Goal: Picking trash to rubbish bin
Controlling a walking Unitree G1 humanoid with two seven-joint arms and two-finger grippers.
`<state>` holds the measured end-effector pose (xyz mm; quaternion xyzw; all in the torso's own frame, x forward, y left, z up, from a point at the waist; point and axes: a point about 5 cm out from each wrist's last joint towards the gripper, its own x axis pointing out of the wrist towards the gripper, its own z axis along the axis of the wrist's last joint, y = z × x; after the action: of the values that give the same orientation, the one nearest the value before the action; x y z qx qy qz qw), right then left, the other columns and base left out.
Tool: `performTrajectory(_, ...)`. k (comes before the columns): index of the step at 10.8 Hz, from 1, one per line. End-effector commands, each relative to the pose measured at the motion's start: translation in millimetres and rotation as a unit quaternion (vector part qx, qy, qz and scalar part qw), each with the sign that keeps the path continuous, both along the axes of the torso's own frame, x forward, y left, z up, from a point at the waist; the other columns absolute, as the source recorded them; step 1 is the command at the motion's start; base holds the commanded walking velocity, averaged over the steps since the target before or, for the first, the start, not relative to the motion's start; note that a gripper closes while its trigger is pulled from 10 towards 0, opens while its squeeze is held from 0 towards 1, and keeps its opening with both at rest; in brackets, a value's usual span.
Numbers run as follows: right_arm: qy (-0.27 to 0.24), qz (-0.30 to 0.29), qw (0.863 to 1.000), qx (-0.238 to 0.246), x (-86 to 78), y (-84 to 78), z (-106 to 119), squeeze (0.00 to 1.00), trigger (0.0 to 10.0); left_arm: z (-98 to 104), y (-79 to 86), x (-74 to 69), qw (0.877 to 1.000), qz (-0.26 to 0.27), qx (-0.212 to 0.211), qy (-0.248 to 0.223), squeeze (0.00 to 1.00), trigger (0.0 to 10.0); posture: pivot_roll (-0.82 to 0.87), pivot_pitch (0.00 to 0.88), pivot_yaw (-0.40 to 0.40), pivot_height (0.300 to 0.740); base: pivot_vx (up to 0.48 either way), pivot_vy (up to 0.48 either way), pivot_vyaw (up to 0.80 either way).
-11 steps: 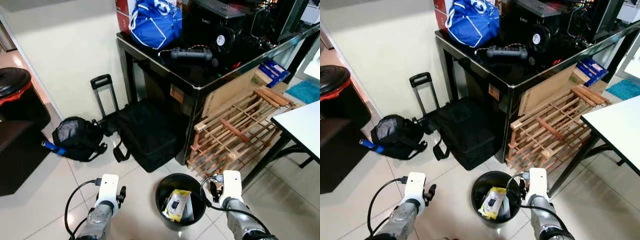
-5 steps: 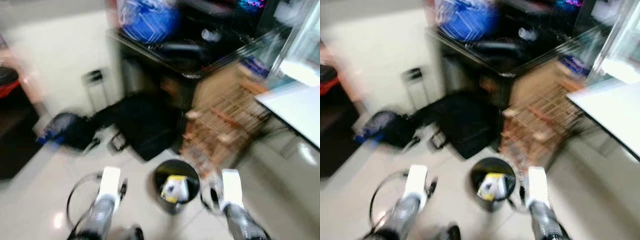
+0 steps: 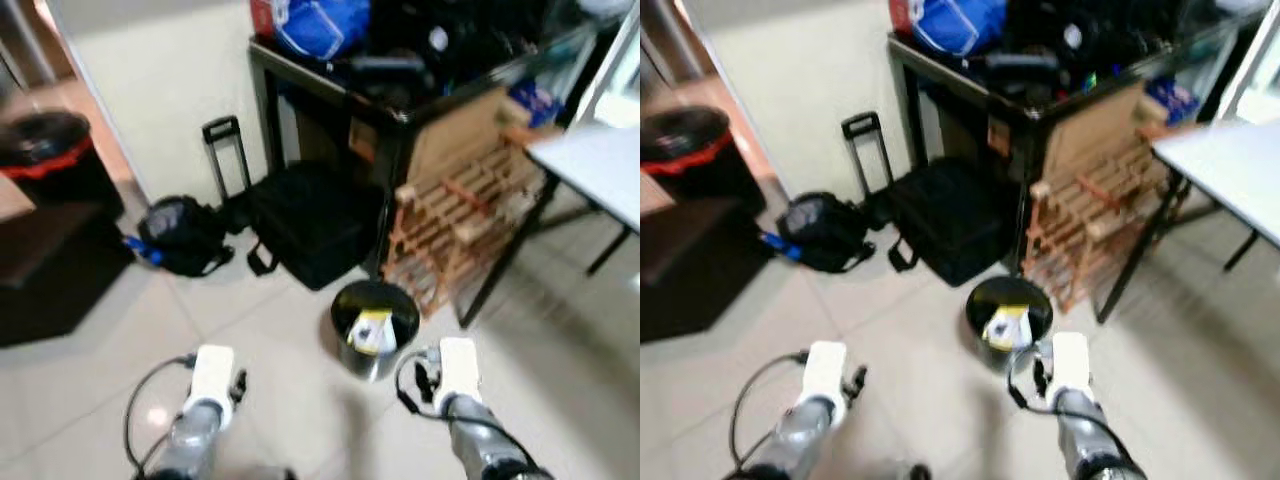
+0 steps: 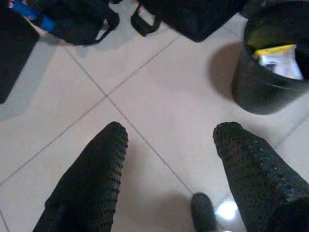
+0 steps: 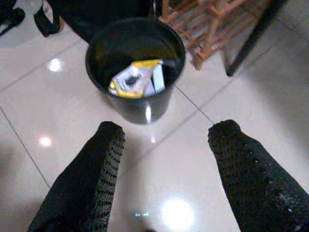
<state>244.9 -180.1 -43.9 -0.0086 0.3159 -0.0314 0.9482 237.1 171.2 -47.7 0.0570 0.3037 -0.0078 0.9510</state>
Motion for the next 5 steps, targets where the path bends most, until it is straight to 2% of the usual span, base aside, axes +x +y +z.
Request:
performTrajectory(1, 0.003, 0.001, 1.000, 0.000, 0.0, 1.0, -0.4, 0.00, 10.0, -0.6, 2.3, -0.8, 1.000, 0.002, 0.001, 0.004, 0.00, 10.0, -0.05, 0.041, 0.040, 0.740, -0.274, 0.000, 0.00)
performTrajectory(5, 0.004, 0.000, 1.000, -0.001, -0.8, 0.2, -0.8, 0.00, 10.0, -1.0, 2.0, -1.3, 1.000, 0.003, 0.000, 0.004, 0.00, 10.0, -0.05, 0.047, 0.038, 0.740, -0.274, 0.000, 0.00)
